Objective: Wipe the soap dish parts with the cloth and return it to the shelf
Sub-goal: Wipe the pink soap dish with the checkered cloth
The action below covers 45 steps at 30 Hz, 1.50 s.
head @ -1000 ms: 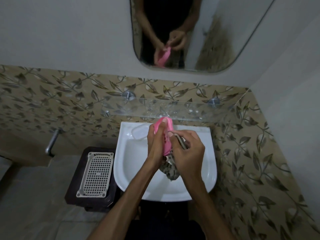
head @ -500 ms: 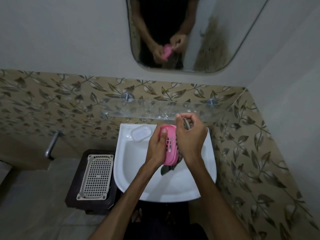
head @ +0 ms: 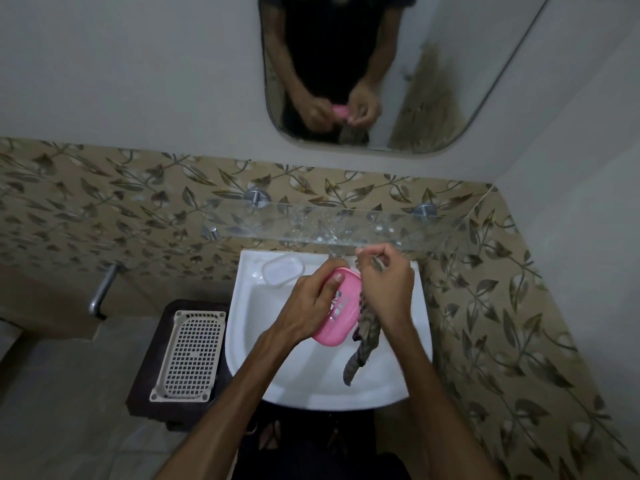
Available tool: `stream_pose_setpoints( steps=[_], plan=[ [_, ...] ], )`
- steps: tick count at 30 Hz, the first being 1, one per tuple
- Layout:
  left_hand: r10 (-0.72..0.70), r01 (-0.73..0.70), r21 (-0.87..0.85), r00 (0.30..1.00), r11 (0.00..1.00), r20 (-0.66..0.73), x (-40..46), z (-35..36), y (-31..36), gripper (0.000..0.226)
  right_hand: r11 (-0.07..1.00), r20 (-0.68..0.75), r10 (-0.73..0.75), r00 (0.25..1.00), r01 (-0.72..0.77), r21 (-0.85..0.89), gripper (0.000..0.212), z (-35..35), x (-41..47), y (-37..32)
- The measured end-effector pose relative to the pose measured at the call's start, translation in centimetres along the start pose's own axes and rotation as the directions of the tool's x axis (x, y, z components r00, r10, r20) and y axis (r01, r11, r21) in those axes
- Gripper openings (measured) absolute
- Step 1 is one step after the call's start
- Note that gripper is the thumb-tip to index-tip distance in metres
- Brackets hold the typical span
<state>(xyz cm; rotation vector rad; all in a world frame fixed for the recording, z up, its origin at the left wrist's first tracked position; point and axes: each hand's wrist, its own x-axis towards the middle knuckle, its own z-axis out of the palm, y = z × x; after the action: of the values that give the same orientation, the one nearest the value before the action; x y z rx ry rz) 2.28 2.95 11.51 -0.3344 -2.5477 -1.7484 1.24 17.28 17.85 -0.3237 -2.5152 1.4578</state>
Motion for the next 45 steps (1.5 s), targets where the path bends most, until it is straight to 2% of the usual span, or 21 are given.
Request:
stream_pose_setpoints(
  steps=[2,4,6,9,11,13,15,16,17,18,19,20,21,23,27,31,34,37,41,43,45],
  plan=[
    [0.009,-0.01,0.022,0.998,1.0,0.067,0.1,-0.5,-0.1,0.028,0.997,0.154,0.058,0.986,-0.049,-0.057,0.017,-0.4,1.0,0.2],
    [0.025,-0.027,0.017,0.994,0.999,0.107,0.3,-1.0,-0.1,0.029,0.994,0.192,0.077,0.978,-0.06,-0.093,0.028,-0.1,1.0,0.5],
    [0.035,-0.039,0.026,0.989,0.999,0.143,0.4,-1.2,-0.1,0.029,0.986,0.212,0.155,0.965,-0.139,-0.09,0.038,0.0,1.2,1.0],
    [-0.014,0.005,0.051,0.987,0.999,0.163,0.5,-1.5,-0.2,0.023,0.964,0.324,0.263,0.909,-0.235,-0.122,0.047,0.2,0.8,1.6],
    [-0.114,0.113,0.021,0.991,0.993,0.067,0.8,-1.6,-0.1,0.031,0.968,0.281,0.246,0.928,-0.223,-0.112,0.046,0.7,-0.3,1.9],
    [-0.24,0.249,0.05,0.961,0.967,-0.136,0.8,-1.3,0.6,0.051,0.974,0.148,0.226,0.963,-0.223,-0.033,0.043,1.2,-1.5,2.2],
    [-0.346,0.372,0.005,0.868,0.928,-0.357,0.1,-0.1,1.4,0.076,0.973,-0.007,0.224,0.975,-0.223,0.059,0.039,1.8,-2.3,2.3],
    [-0.438,0.432,-0.11,0.806,0.895,-0.399,-0.4,0.7,1.7,0.088,0.972,-0.069,0.221,0.973,-0.215,0.093,0.037,2.1,-2.7,2.2],
    [-0.574,0.499,-0.288,0.746,0.817,-0.338,-0.8,1.5,2.0,0.094,0.973,-0.116,0.211,0.971,-0.197,0.121,0.035,2.5,-3.1,2.0],
    [-0.708,0.559,-0.491,0.681,0.668,-0.187,-1.3,2.1,2.5,0.091,0.975,-0.144,0.192,0.971,-0.172,0.138,0.032,2.8,-3.5,1.7],
    [-0.781,0.595,-0.659,0.624,0.46,0.018,-1.6,2.6,2.6,0.078,0.979,-0.155,0.164,0.974,-0.142,0.144,0.028,3.1,-3.9,1.4],
    [-0.787,0.592,-0.76,0.589,0.268,0.182,-1.8,2.8,2.7,0.065,0.983,-0.158,0.135,0.978,-0.112,0.145,0.025,3.3,-4.3,1.2],
    [-0.78,0.561,-0.817,0.569,0.134,0.262,-1.9,2.8,2.9,0.055,0.985,-0.158,0.111,0.981,-0.088,0.148,0.023,3.4,-4.5,1.1],
    [-0.807,0.466,-0.884,0.535,0.036,0.25,-1.7,2.4,2.6,0.049,0.981,-0.163,0.104,0.981,-0.074,0.182,0.019,3.2,-4.7,0.8],
    [-0.845,0.36,-0.932,0.509,0.036,0.164,-0.5,1.6,3.2,0.043,0.891,-0.201,0.261,0.944,-0.155,0.428,0.03,2.2,-4.1,0.2],
    [-0.848,0.337,-0.941,0.494,-0.018,0.193,0.3,1.5,3.9,0.039,0.799,-0.107,0.325,0.94,-0.213,0.562,0.026,0.9,-3.1,-0.1],
    [-0.844,0.328,-0.944,0.498,-0.03,0.2,0.5,1.6,4.5,0.039,0.865,-0.101,0.199,0.975,-0.127,0.486,0.014,0.7,-3.2,-0.5],
    [-0.827,0.355,-0.934,0.519,-0.021,0.215,0.6,1.7,4.8,0.043,0.952,-0.11,-0.025,0.994,0.058,0.302,0.021,1.1,-3.9,-0.5],
    [-0.813,0.336,-0.94,0.531,-0.057,0.239,0.8,1.3,5.1,0.034,0.939,-0.063,-0.303,0.951,0.309,0.148,0.021,1.2,-4.9,-0.1],
    [-0.772,0.331,-0.938,0.567,-0.104,0.286,1.0,1.2,5.3,0.023,0.932,-0.012,-0.344,0.939,0.342,0.123,0.024,1.3,-5.3,0.2],
    [-0.771,0.334,-0.935,0.562,-0.12,0.299,1.1,1.2,5.2,0.023,0.925,-0.027,-0.365,0.931,0.365,0.107,0.025,1.3,-5.6,0.5]
  ],
)
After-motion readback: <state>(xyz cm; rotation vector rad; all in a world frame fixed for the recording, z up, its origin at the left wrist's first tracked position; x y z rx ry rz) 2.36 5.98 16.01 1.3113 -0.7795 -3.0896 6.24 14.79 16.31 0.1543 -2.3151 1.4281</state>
